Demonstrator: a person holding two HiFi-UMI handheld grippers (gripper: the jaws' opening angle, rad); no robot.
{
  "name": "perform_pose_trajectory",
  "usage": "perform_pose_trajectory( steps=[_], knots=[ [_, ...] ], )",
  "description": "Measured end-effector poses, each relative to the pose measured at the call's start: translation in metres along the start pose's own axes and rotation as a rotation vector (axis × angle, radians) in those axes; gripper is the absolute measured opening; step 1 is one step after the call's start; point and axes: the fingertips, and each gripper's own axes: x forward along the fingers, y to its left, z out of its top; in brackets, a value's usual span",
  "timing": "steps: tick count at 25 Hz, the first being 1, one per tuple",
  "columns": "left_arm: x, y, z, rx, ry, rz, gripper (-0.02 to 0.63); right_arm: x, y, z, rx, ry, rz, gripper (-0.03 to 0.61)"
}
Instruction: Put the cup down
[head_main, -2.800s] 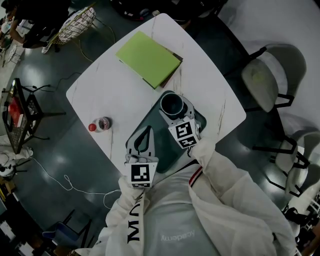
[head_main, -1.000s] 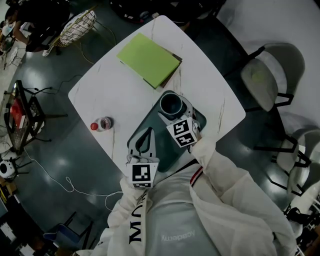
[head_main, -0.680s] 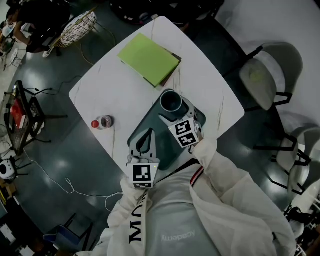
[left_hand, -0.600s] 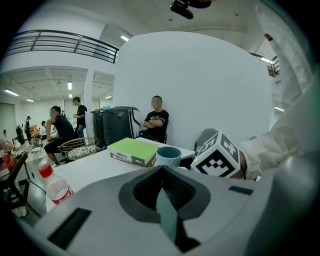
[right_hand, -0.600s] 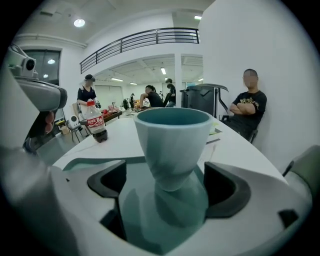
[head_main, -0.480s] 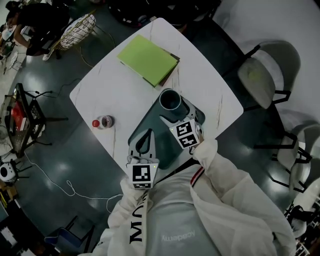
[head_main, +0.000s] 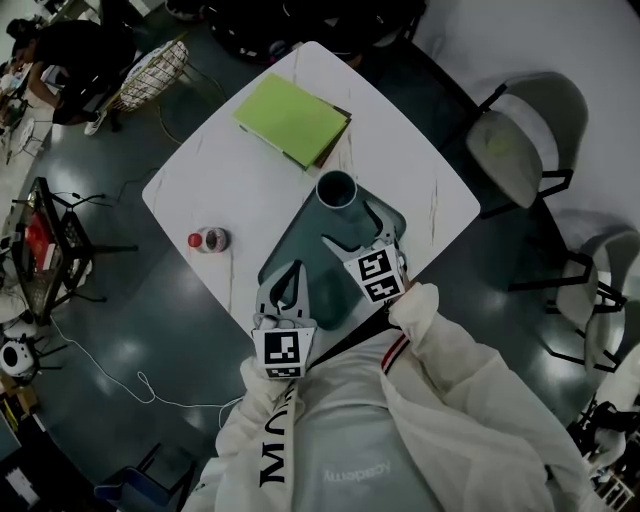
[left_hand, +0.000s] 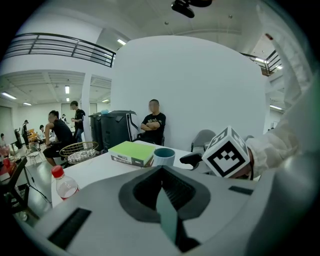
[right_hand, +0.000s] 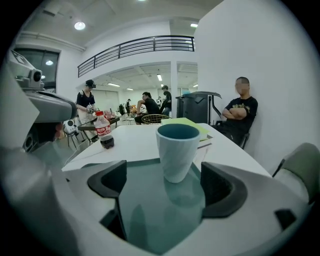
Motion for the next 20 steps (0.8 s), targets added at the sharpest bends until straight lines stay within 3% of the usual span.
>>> perform_pose_trajectory(
  steps=[20],
  knots=[
    [-0.069, -0.014, 0.004, 0.049, -0.070, -0.029, 0.011, -0.096, 0.062, 0.013, 0.045, -0.099, -0.027, 0.460]
  ],
)
